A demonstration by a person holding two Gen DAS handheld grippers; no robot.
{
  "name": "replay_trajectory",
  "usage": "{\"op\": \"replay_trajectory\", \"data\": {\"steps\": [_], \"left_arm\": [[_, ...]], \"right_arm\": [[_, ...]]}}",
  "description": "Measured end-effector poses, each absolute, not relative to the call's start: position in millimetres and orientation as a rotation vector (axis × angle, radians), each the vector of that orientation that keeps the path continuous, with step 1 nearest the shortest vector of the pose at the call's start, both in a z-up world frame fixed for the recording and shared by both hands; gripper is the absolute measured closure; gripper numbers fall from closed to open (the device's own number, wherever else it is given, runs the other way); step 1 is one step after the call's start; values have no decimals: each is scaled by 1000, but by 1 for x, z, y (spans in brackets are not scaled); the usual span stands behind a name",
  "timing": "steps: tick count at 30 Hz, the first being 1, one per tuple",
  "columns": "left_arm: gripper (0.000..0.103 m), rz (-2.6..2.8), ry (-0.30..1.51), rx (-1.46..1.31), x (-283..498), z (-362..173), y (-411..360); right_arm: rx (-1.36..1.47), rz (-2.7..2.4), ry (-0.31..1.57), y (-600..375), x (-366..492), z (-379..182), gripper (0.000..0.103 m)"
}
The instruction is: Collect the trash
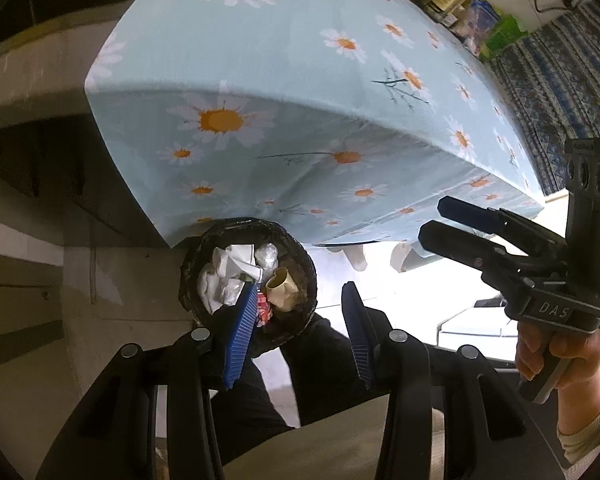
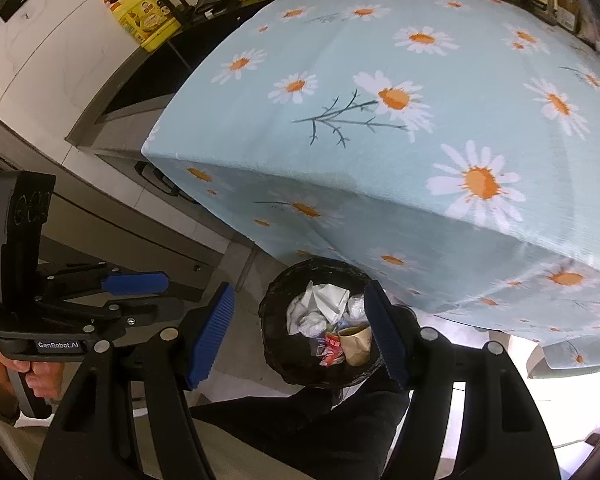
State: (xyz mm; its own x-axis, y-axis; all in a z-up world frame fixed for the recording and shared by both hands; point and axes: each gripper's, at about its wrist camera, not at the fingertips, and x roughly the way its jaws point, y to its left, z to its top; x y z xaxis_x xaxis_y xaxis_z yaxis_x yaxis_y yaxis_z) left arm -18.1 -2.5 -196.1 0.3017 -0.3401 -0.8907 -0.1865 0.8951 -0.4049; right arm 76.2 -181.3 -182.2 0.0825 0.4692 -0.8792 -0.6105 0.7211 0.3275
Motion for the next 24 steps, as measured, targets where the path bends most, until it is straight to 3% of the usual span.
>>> {"op": "replay_trajectory", "data": {"steps": [6,9,14,17,20,24], "left_arm": [[60,-110,1243,-428,-20,-171,-6],[41,-103,1213,-406,-21,-156,-10],[41,-99,1172,-378,-22,-131,-21],[40,-84,1154,-361,-23,-117,-28],[26,-61,1131,-352,-26,-100,-37],[22,-43,1097,-339,-34,-78,-48]], "right_arm": [[-131,793,1209,-186,69,-162,36],[-122,791,1184,-190,66,-148,34],[-97,785,1133,-208,65,-125,31],[-84,781,1106,-223,63,-112,26],[-75,770,1078,-240,59,-98,19],[-57,752,1032,-266,52,-78,9]]}}
